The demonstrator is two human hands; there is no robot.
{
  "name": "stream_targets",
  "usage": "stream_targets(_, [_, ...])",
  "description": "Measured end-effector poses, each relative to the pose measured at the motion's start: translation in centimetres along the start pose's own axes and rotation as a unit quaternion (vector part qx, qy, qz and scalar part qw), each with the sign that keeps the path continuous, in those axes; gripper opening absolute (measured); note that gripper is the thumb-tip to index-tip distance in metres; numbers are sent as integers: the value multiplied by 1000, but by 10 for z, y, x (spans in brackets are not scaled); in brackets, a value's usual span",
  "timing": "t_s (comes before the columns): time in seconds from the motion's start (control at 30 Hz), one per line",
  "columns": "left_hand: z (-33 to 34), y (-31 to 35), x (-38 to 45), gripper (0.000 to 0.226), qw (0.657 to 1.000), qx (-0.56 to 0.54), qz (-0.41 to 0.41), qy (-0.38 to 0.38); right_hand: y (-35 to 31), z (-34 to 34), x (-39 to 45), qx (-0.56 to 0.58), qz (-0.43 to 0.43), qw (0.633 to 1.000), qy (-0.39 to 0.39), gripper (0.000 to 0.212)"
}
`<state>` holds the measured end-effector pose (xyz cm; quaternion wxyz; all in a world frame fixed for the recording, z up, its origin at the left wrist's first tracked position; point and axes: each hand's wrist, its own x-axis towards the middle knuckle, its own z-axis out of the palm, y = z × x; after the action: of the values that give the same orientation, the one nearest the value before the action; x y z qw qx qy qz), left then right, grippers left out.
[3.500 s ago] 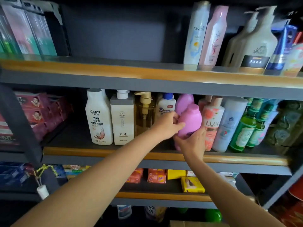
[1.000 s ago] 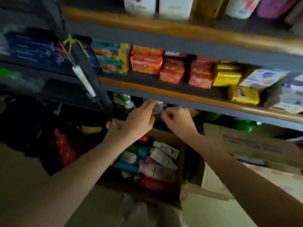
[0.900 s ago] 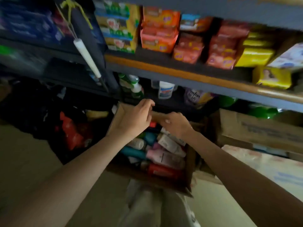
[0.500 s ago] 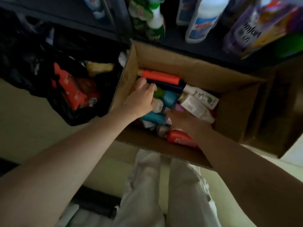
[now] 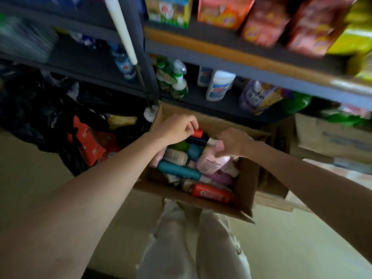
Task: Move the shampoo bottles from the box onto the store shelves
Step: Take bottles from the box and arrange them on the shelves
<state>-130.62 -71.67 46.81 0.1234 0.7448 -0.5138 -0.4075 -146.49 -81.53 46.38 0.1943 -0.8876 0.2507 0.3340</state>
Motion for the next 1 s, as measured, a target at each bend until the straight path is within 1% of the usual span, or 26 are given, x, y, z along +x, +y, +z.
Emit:
stream_targets(0.07, [-24,42,-4,30,997,-20,2,-71,1,-64,-36,59,-3,998,30,34])
stream_targets(0.1, [-39,62,-6,40,996,-21,-1,-88,1,-96,-54,80,-4,996,43,31])
stream_targets(0.17, [-77,98,-15,56,998,-17,-1,-69,2,-153,-88,117,-1,990,74,24])
stream_targets(0.2, [-96,116,-22,65,999,-6,5,-49,4,-178,-105,133,2,986,105,20])
stream_targets(0.27, [-131,151,-36,82,998,14,46,-29,5,-222,-138,171,12,971,167,12])
stream_targets(0.33, [-150,188,-51,89,995,2,103,-8,5,-258,-169,216,24,955,203,17])
stream_targets(0.37, [-154,205,-56,91,993,-9,118,19,4,-273,-183,236,27,947,217,21])
stream_targets(0.4, [-157,221,-60,88,989,-23,130,68,2,-287,-198,244,29,941,235,23])
stream_targets(0.47, [-163,246,-66,74,965,-48,165,196,-1,-312,-225,272,24,923,270,26])
stream_targets(0.5, [-169,257,-68,67,954,-64,177,232,-3,-322,-237,298,22,910,288,29])
stream_targets(0.53, [-175,265,-70,61,949,-90,186,237,-4,-331,-248,310,16,901,304,31])
stream_targets(0.6, [-191,277,-77,56,943,-184,199,193,-7,-347,-270,331,-7,884,331,30])
stream_targets(0.63, [-199,283,-81,53,932,-241,204,177,-7,-354,-280,368,-28,865,340,27])
stream_targets(0.67, [-208,287,-86,49,915,-298,203,179,-5,-359,-289,409,-49,842,347,24])
stream_targets(0.7, [-217,291,-90,45,897,-349,198,184,-1,-363,-296,426,-58,827,361,23])
stream_targets(0.73, [-226,296,-94,38,881,-390,195,184,4,-365,-301,419,-52,823,378,23])
stream_targets(0.77, [-233,301,-98,28,870,-415,197,180,9,-364,-304,405,-39,828,386,22])
stream_targets(0.8, [-239,306,-102,19,865,-425,201,175,13,-361,-306,399,-31,836,374,24])
stream_targets(0.83, [-244,310,-105,19,864,-427,206,171,17,-356,-306,409,-37,844,343,29])
stream_targets(0.87, [-249,312,-107,29,864,-424,213,170,21,-351,-305,434,-55,846,305,34])
stream_targets(0.93, [-255,314,-108,54,863,-419,225,172,25,-341,-303,501,-114,821,248,33])
stream_targets(1.0, [-257,313,-106,64,865,-413,225,172,25,-330,-297,534,-164,796,233,25])
